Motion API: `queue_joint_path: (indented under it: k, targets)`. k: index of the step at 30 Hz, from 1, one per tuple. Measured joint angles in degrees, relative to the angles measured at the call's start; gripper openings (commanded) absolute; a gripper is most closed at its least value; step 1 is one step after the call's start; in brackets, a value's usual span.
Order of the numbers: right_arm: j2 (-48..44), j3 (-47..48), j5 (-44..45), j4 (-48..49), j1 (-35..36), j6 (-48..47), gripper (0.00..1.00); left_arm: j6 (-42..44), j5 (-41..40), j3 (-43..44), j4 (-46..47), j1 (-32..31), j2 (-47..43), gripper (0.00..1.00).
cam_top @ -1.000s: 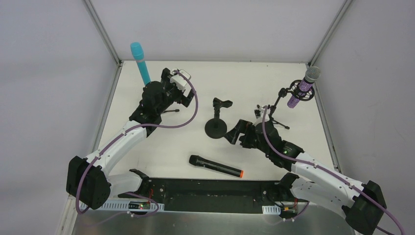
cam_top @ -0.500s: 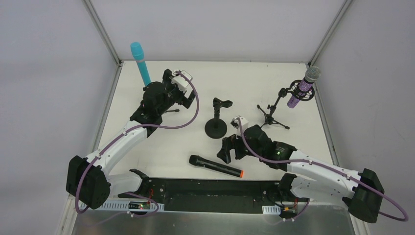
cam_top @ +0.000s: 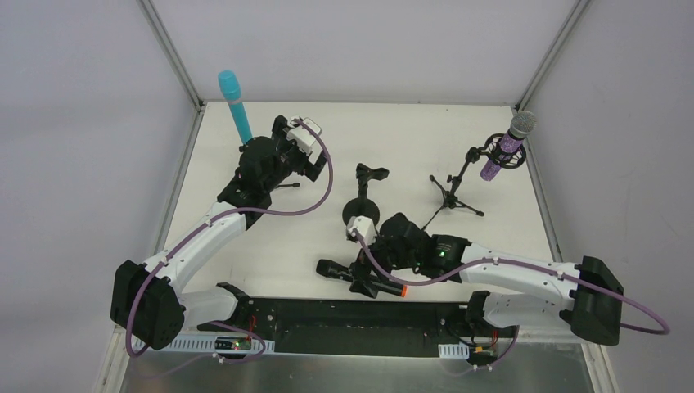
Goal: Attach the microphones to the stand
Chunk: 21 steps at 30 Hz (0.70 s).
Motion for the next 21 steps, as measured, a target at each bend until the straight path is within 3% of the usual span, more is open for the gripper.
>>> queue_joint_path:
  k: [11,21]
  targets:
    - [11.04,7.15,6.32,-5.79,7.04,-8.98,0.91,0.52,0.02,0.0,-0.02,-0.39,0.09,1.0]
    - [20.76,11.89,18.18,-10.36,9.27,-10.93,0.87,0.66,0.02,0.0,-0.07,-0.39,0.13,1.0]
